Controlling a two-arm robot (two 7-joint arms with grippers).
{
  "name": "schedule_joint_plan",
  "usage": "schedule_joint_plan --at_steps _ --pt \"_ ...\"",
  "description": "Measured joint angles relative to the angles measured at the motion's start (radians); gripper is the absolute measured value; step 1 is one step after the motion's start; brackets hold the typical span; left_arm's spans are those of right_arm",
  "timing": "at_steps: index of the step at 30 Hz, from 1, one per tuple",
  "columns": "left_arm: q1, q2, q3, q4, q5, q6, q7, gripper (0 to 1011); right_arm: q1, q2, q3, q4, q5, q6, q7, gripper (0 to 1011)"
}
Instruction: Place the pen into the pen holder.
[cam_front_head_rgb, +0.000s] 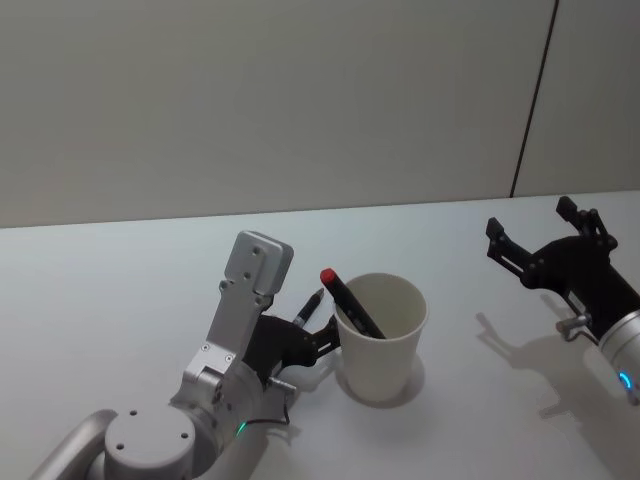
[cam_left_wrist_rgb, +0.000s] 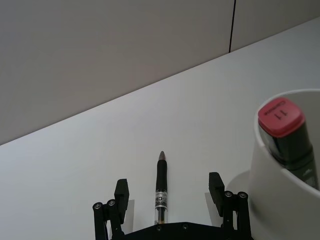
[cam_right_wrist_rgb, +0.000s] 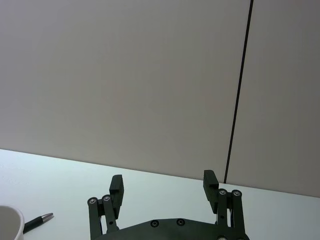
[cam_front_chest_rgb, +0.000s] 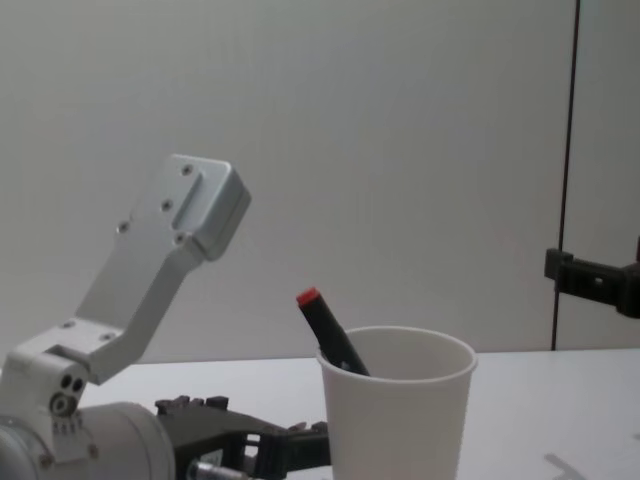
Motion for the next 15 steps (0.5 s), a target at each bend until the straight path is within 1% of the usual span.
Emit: schedule_joint_plan --at_steps 15 --pt "0.013 -0.006 -0.001 0.012 -0.001 -0.001 -0.015 1001 0.0 0.0 0.0 0.0 0.0 0.0 0.0 1001"
